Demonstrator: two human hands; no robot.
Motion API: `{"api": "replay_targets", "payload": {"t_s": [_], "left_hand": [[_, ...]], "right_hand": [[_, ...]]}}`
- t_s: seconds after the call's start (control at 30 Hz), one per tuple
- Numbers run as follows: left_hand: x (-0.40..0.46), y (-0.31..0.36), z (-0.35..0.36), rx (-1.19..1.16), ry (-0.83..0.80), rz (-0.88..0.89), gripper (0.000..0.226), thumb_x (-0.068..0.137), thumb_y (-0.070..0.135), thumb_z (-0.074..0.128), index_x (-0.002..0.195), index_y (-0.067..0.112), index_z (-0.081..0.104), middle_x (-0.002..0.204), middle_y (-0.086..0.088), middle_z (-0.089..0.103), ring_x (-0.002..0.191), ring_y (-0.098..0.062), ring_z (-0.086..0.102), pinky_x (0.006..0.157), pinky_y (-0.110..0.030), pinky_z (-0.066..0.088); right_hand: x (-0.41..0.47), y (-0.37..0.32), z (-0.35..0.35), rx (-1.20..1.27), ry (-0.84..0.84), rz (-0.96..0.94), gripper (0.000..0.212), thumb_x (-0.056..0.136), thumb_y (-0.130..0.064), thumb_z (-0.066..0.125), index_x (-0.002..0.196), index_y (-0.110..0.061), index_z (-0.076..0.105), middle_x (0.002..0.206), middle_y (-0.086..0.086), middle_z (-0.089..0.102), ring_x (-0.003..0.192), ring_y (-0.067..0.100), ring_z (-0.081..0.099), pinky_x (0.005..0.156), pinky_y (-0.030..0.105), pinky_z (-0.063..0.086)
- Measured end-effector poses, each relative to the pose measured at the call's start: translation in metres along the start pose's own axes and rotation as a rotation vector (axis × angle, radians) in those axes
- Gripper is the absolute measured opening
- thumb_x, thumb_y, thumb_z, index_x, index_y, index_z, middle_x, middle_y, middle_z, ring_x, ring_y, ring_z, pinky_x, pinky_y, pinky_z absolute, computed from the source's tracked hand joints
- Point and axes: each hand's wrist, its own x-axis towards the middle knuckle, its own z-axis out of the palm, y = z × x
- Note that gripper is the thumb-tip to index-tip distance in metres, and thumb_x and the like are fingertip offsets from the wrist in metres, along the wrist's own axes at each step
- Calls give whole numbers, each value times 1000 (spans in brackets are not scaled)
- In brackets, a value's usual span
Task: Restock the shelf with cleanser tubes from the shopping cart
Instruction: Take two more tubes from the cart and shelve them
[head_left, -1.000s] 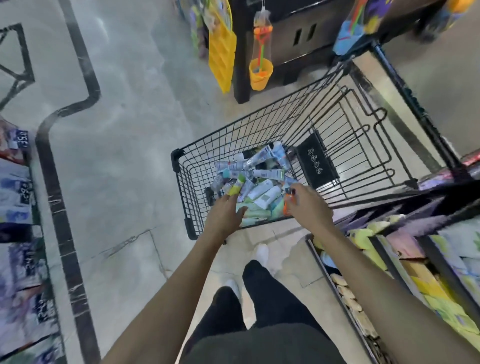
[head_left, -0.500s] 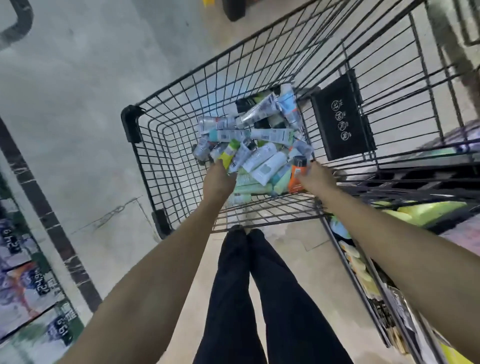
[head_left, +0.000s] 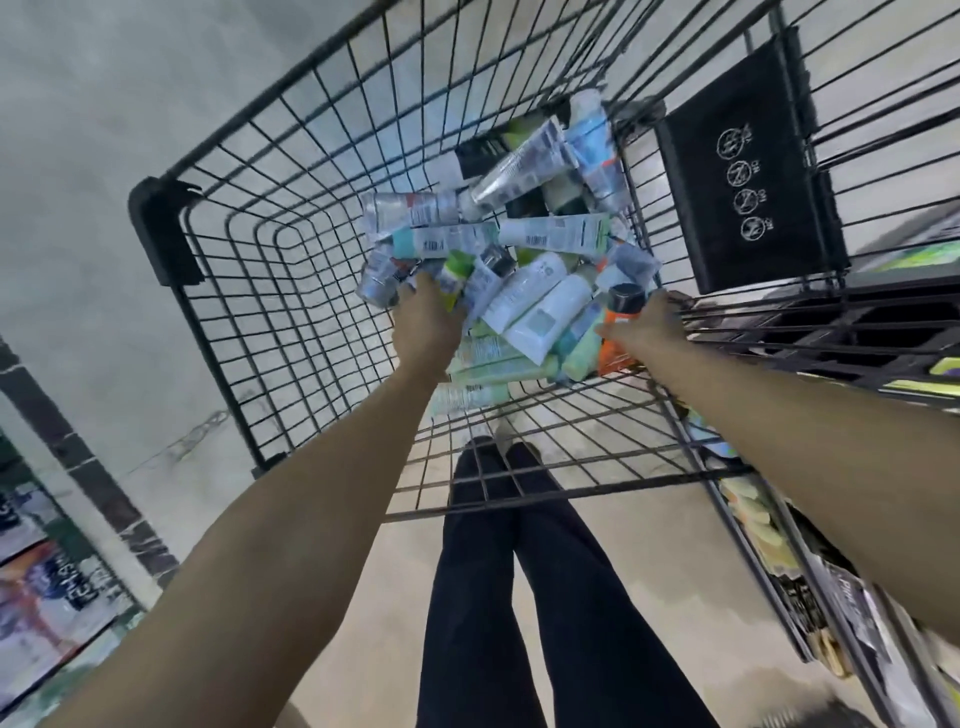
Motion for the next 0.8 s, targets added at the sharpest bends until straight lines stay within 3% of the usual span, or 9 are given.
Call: {"api": "replay_targets", "payload": {"t_s": [0.17, 0.27, 0.37, 0.43, 0.53, 0.63, 0.73, 0.8], "left_hand": [[6, 0, -3, 49, 15, 58, 46, 93, 32, 65, 136, 21, 55, 130, -14, 54, 108, -36, 60, 73, -37, 40], [2, -1, -11, 2, 28, 109, 43, 92, 37, 63, 132, 22, 59, 122, -9, 64, 103, -29, 64, 75, -37, 49], [-15, 0, -24, -260, 8, 152, 37, 92, 31, 64, 128, 25, 59, 106, -3, 74, 89, -26, 70, 74, -44, 60], [-31, 3, -37, -489, -49, 121, 39, 93, 22, 65, 129, 28, 55, 106, -2, 73, 89, -26, 72, 67, -48, 63], [-62, 17, -61, -810, -157, 79, 41, 92, 1, 66, 123, 24, 53, 111, -8, 69, 93, -28, 73, 61, -39, 63], [-96, 33, -88, -986, -236, 89, 44, 89, -5, 70, 115, 25, 50, 113, -15, 69, 88, -27, 72, 58, -37, 61], [-128, 45, -116, -1104, -305, 126, 48, 86, -3, 73, 122, 19, 50, 116, -29, 68, 90, -34, 71, 58, -37, 59], [-152, 56, -137, -1167, -343, 169, 47, 91, -4, 69, 128, 16, 48, 112, -30, 70, 92, -36, 69, 59, -37, 59]], "right_hand": [[5, -2, 4, -23, -7, -19, 79, 72, -31, 92, 135, -12, 48, 132, 14, 65, 119, 33, 64, 99, 46, 55], [-1, -12, 0, 45, -55, -63, 58, 76, -31, 85, 127, -19, 62, 120, 9, 71, 106, 28, 68, 93, 40, 56], [-18, -33, -11, 171, -132, -127, 45, 84, -36, 78, 127, -24, 65, 113, 4, 70, 99, 24, 67, 84, 33, 53], [-35, -48, -24, 283, -185, -130, 47, 86, -38, 76, 128, -26, 60, 110, 2, 67, 96, 21, 66, 79, 33, 53], [-65, -58, -44, 478, -333, -87, 47, 85, -43, 75, 125, -26, 57, 111, 6, 70, 91, 26, 70, 79, 38, 56], [-96, -56, -64, 713, -495, -85, 39, 95, -35, 68, 128, -18, 56, 117, 23, 72, 84, 34, 72, 67, 40, 60], [-133, -54, -87, 864, -564, -108, 27, 100, -30, 63, 122, -15, 58, 108, 22, 72, 74, 31, 73, 56, 33, 57], [-158, -54, -104, 944, -598, -134, 33, 97, -32, 67, 124, -13, 61, 103, 19, 72, 74, 29, 73, 58, 34, 57]]}}
